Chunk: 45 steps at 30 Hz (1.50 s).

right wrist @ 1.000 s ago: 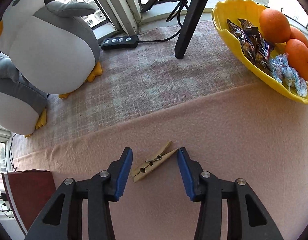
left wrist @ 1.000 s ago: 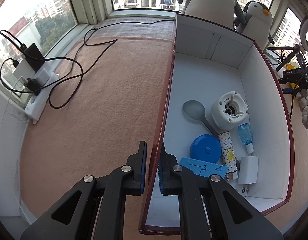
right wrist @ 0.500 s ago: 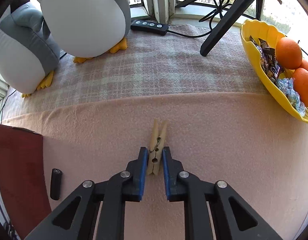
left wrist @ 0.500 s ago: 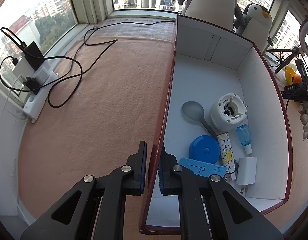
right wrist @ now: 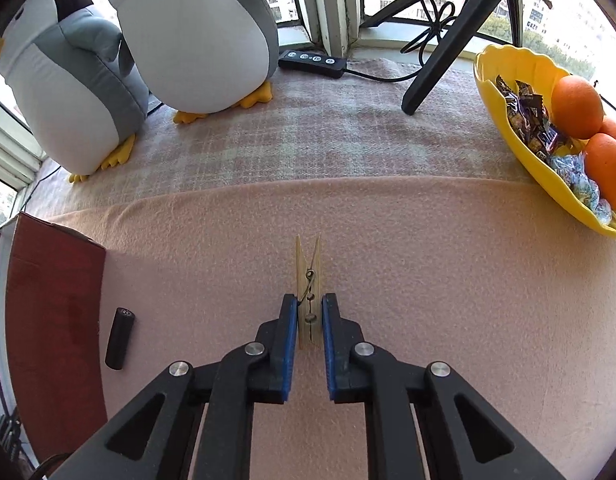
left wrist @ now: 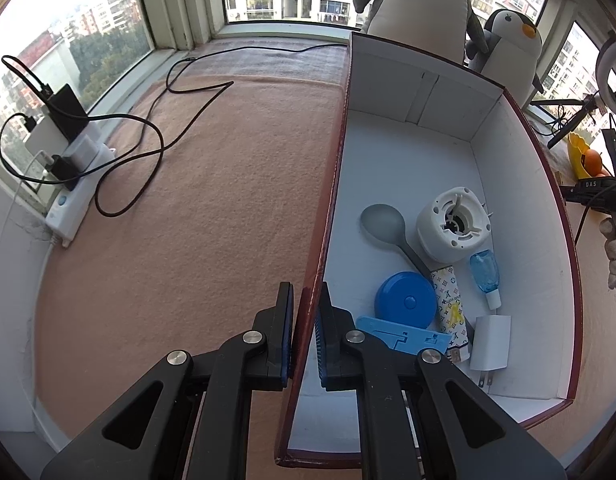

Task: Organize rigid objects
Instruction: 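Carry the clothespin into the box and open the right gripper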

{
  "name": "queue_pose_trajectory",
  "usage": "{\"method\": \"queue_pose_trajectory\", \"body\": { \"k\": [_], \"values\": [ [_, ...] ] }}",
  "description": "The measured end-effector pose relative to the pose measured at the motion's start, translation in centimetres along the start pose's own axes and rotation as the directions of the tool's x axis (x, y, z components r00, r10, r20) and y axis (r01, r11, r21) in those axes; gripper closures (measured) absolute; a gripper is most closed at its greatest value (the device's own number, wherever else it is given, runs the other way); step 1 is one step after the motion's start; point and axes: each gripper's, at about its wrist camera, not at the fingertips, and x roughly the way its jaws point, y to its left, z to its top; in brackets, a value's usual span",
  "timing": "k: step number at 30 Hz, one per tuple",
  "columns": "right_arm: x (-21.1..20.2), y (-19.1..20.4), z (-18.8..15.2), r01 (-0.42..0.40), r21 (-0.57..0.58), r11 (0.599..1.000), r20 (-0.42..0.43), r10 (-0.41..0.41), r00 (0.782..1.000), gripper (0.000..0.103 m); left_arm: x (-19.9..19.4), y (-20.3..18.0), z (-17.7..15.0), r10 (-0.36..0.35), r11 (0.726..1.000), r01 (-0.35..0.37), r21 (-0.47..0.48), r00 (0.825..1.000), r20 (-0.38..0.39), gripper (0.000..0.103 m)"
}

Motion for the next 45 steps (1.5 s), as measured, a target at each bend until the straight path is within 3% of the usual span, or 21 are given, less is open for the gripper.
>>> {"method": "queue_pose_trajectory", "body": {
  "k": [8, 13, 16, 21, 29, 35, 45],
  "values": [
    [-1.5, -1.1, 1.2, -0.033, 0.010, 0.999, 0.021, 0.033, 0.999, 0.092, 0.0, 0.0, 0.0, 0.000, 1.000, 0.000, 0.000, 1.000, 0.000, 0.094],
    [-4.5, 1.3, -1.0, -0.021, -0.110, 0.994, 0.073, 0.029, 0.997, 0.092, 0.0, 0.0, 0.0, 0.001, 1.000, -0.001, 0.000, 1.000, 0.001, 0.094],
    [-6.7, 3.6, -2.5, -0.053, -0.188, 0.981, 0.093, 0.072, 0.993, 0.092, 0.0, 0.1, 0.0, 0.001, 1.000, -0.001, -0.002, 1.000, 0.003, 0.094],
    [-10.0, 8.4, -5.4, -0.112, -0.322, 0.940, 0.113, 0.156, 0.981, 0.092, -0.1, 0.1, -0.1, 0.001, 1.000, -0.001, 0.000, 1.000, 0.005, 0.094],
    [-13.3, 16.5, -10.1, -0.173, -0.524, 0.834, 0.102, 0.263, 0.959, 0.092, -0.3, 0.1, -0.1, -0.002, 1.000, 0.002, -0.004, 1.000, 0.020, 0.094],
    [-13.2, 20.8, -12.6, -0.190, -0.603, 0.775, 0.074, 0.292, 0.954, 0.092, -0.5, 0.1, -0.1, -0.006, 1.000, 0.006, -0.003, 1.000, 0.027, 0.094],
    [-11.1, 24.2, -14.4, -0.188, -0.650, 0.736, 0.031, 0.273, 0.961, 0.092, -0.4, 0.1, -0.1, -0.007, 1.000, 0.007, -0.003, 1.000, 0.025, 0.094]
  ]
}}
